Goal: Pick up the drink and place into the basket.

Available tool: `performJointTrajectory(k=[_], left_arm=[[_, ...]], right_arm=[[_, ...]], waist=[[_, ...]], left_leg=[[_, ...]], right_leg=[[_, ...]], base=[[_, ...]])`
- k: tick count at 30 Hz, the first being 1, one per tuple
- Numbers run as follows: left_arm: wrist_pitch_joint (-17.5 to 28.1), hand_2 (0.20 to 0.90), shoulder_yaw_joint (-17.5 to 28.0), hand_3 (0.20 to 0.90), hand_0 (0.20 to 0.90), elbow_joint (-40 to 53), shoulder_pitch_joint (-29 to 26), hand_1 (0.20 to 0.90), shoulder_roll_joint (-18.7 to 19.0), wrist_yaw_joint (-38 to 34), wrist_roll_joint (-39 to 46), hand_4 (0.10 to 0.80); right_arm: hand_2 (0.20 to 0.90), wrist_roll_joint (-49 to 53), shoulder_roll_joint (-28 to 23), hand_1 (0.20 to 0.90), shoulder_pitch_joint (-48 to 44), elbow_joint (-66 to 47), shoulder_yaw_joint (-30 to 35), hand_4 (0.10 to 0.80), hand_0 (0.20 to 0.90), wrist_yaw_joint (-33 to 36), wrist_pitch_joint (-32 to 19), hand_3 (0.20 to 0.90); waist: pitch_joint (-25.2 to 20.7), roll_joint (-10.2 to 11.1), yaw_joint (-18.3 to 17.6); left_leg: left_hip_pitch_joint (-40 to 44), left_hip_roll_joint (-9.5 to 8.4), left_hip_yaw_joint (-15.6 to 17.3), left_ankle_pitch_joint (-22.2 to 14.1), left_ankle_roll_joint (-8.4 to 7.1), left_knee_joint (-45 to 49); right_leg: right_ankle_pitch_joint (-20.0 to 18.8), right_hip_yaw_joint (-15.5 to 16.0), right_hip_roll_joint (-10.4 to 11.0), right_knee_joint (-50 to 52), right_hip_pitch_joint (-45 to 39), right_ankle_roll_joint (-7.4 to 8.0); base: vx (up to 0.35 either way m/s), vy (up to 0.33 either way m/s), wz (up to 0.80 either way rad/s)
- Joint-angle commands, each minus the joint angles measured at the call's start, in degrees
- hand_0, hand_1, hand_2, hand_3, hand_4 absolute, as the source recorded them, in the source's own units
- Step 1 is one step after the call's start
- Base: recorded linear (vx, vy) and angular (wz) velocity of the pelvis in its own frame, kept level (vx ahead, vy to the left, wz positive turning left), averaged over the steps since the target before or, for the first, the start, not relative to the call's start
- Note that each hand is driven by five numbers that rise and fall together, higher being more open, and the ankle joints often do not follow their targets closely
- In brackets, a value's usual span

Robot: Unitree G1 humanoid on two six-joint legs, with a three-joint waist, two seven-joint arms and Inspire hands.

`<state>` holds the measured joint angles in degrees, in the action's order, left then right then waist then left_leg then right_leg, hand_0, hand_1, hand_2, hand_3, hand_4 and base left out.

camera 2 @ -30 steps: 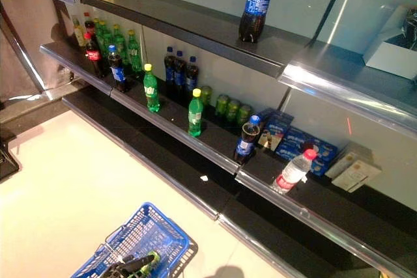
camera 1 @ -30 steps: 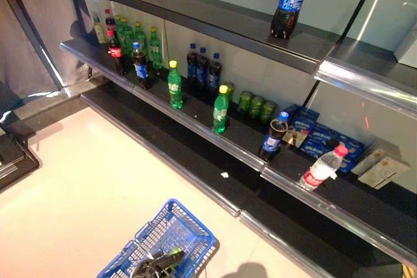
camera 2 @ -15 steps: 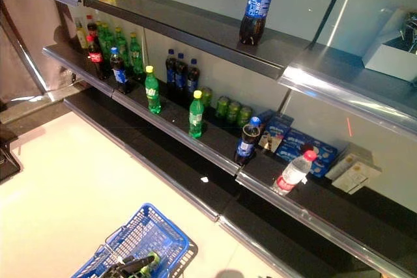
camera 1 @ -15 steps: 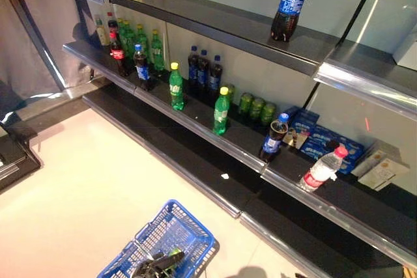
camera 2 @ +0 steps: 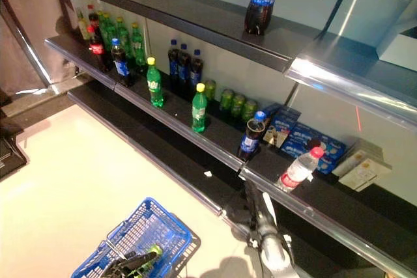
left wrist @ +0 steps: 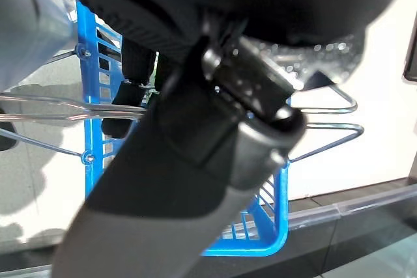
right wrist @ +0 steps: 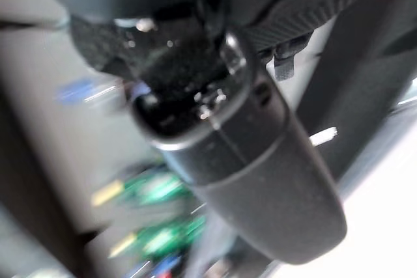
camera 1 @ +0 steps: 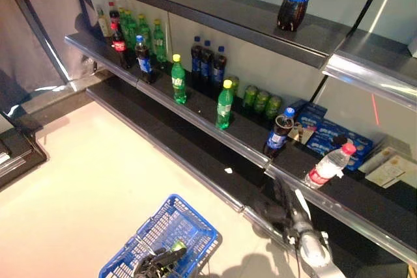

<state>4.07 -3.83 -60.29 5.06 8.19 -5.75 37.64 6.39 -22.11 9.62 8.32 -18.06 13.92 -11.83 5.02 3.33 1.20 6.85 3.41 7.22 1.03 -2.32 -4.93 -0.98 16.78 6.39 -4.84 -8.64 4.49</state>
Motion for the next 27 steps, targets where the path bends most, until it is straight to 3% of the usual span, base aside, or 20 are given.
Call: performJointTrajectory(k=[1, 8, 20, 22, 27], left_arm=[[5.4, 0.3, -3.1, 0.2, 0.3, -1.0, 1.7, 0.3, 3.1, -0.8, -0.9, 0.1], [7.4, 0.3, -2.1, 0.2, 0.3, -2.9, 3.0, 0.3, 2.3, -0.3, 0.6, 0.1], [7.9, 0.3, -0.8, 0.2, 0.3, -1.3, 5.9, 0.3, 1.7, 0.2, -0.6, 0.1], [7.9, 0.3, -1.1, 0.2, 0.3, -1.2, 5.9, 0.3, 1.7, 0.1, -0.5, 0.1], [7.3, 0.3, -1.5, 0.2, 0.3, -1.1, 5.6, 0.3, 1.8, -0.3, -0.2, 0.1]], right_arm=[[0.9, -3.3, -6.4, 0.9, -1.8, -9.6, 4.3, 0.8, 0.9, 3.4, -4.6, 0.9], [0.9, -8.9, -8.3, 0.9, 0.5, -19.2, 10.8, 0.8, 0.9, 17.5, -8.6, 0.9], [0.9, -13.6, -11.3, 0.9, 3.3, -27.9, 17.2, 0.8, 0.9, 32.9, -10.8, 0.9], [0.9, -12.8, -11.2, 0.9, 3.2, -27.4, 17.1, 0.8, 0.9, 34.5, -9.7, 0.9], [0.9, -3.0, -10.6, 0.9, 3.1, -25.0, 15.6, 0.8, 0.9, 30.7, -6.4, 0.9]], waist=[[-0.8, -1.6, -0.1], [-1.1, -2.2, -1.6], [-1.7, -2.8, -1.8], [-1.8, -2.8, -1.6], [-1.4, -2.6, -1.5]], left_leg=[[-1.1, 2.92, 3.1, -1.0, -1.64, -0.1], [-0.7, 3.05, 3.4, -1.3, -1.66, -0.1], [-0.2, 3.25, 3.3, -1.6, -1.94, -0.1], [-0.2, 3.34, 3.0, -1.6, -2.07, -0.1], [0.1, 3.44, 3.3, -1.5, -2.29, 0.7]], right_leg=[[-1.8, -2.9, 5.3, 2.8, 3.0, 5.95], [-0.3, -3.6, 4.7, 4.7, 3.5, 5.79], [1.6, -3.7, 4.2, 6.5, 3.7, 5.56], [1.7, -3.6, 4.1, 6.4, 3.7, 5.54], [1.7, -3.6, 4.1, 6.4, 3.7, 5.3]], base=[[0.0, 0.0, 0.0], [0.015, 0.012, -0.02], [0.011, 0.004, -0.01], [0.0, 0.0, 0.0], [0.015, -0.016, -0.09]])
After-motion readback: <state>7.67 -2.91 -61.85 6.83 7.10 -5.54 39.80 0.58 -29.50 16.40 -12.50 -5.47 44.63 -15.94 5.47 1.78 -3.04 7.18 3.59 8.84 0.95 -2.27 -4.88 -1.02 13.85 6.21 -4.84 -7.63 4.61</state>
